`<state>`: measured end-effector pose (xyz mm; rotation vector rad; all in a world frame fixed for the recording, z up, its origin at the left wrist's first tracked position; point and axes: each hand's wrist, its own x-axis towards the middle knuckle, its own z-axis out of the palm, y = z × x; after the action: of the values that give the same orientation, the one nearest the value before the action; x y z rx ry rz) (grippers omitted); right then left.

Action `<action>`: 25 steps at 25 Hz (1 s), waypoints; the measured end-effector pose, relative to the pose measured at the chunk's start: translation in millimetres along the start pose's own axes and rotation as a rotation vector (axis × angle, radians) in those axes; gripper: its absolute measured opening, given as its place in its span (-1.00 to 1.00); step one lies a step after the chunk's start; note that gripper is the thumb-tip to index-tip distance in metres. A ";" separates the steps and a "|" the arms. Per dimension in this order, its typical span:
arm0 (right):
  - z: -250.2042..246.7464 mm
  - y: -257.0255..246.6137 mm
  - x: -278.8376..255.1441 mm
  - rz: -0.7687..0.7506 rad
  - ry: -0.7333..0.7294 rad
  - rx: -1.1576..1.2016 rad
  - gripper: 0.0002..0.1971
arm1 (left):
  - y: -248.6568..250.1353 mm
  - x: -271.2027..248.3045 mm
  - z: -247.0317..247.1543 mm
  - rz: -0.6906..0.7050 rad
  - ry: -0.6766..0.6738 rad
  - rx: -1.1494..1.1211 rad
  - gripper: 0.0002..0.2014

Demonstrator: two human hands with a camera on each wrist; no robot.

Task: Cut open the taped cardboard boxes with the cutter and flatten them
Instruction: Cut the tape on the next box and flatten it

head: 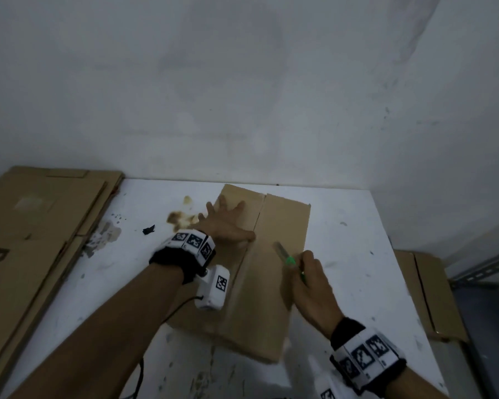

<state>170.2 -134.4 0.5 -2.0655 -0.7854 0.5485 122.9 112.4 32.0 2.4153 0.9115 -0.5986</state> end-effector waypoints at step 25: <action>-15.9 6.5 7.7 0.128 0.102 0.187 -0.81 | 13.2 0.8 -2.5 0.331 -0.057 0.224 0.11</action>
<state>187.7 -140.7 3.2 -1.9622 -0.5247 0.5610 133.2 105.5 37.3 2.6538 0.4239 -0.6672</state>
